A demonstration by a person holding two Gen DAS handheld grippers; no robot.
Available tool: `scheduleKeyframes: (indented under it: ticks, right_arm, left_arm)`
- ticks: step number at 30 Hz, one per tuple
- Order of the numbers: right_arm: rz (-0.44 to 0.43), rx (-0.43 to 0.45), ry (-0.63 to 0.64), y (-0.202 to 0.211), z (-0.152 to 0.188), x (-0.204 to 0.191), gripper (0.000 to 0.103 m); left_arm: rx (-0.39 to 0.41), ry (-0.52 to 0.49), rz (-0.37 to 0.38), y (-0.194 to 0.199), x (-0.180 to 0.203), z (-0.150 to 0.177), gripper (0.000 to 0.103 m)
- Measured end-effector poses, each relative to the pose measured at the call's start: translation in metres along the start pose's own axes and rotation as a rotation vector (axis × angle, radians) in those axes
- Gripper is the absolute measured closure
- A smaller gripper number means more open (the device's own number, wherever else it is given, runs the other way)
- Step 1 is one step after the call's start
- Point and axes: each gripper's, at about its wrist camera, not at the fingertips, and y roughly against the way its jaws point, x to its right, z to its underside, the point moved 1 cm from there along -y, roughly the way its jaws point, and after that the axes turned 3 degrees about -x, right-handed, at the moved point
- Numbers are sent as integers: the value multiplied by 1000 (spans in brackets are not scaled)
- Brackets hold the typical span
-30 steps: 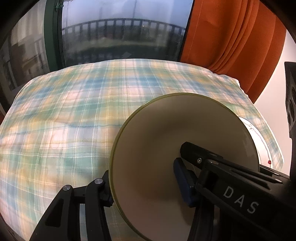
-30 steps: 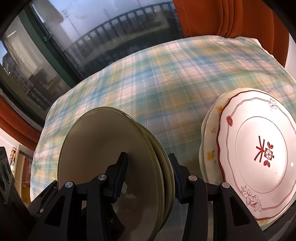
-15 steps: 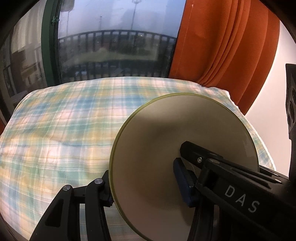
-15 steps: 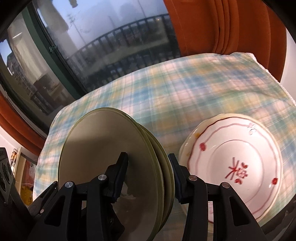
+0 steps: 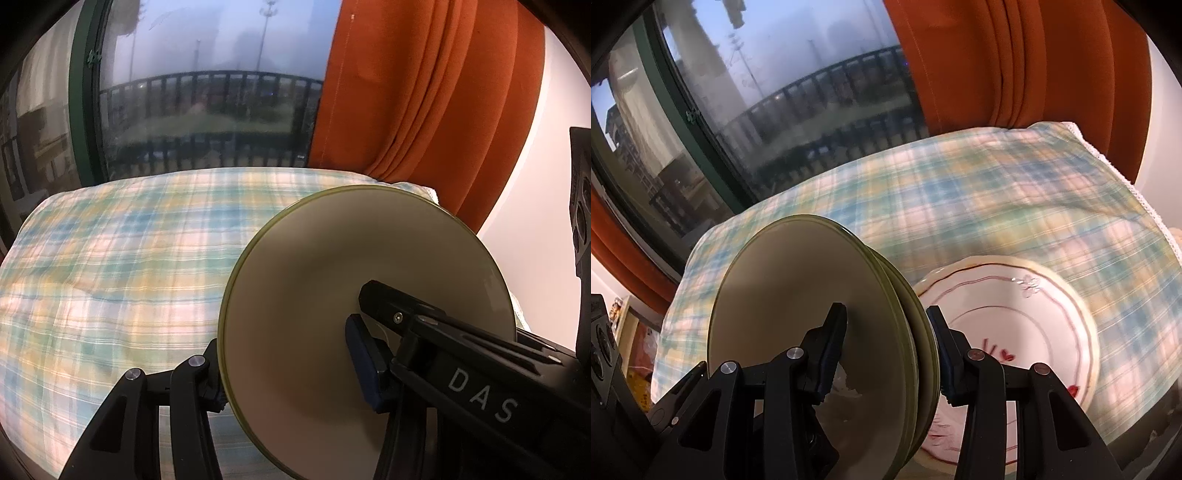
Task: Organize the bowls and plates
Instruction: 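Tilt the bowls upright and lower them onto the red-rimmed plate with both tools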
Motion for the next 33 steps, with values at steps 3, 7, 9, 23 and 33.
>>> scheduleKeyframes:
  ticks: [3, 7, 9, 23, 33]
  right_arm:
    - [-7, 7, -2, 5, 0, 12, 55]
    - [0, 5, -13, 9, 3, 30, 55]
    - [6, 3, -22, 12, 5, 41, 55]
    - [34, -12, -116, 13, 18, 96, 55]
    - [50, -43, -131, -6, 9, 110, 55]
  left_arm:
    - [0, -6, 2, -4, 11, 2, 50]
    - [-19, -15, 17, -12, 28, 5, 50]
    - [-28, -22, 26, -16, 37, 7, 50]
    - [-104, -83, 74, -41, 73, 13, 50]
    - [-138, -84, 68, -65, 79, 5, 50]
